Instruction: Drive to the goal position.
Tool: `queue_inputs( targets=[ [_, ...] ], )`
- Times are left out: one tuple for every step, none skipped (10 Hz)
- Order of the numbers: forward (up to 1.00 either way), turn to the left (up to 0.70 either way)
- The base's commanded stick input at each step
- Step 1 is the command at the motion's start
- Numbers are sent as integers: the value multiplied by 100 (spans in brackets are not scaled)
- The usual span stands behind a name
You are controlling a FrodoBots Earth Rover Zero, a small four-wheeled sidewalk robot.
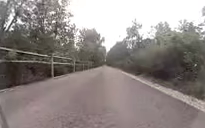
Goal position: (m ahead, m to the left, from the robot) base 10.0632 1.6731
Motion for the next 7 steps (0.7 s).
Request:
queue_inputs(
  targets=[
    [70, 0],
    [70, 0],
    [70, 0],
    [70, 0],
    [70, 0],
    [70, 0],
    [70, 0]
  ],
)
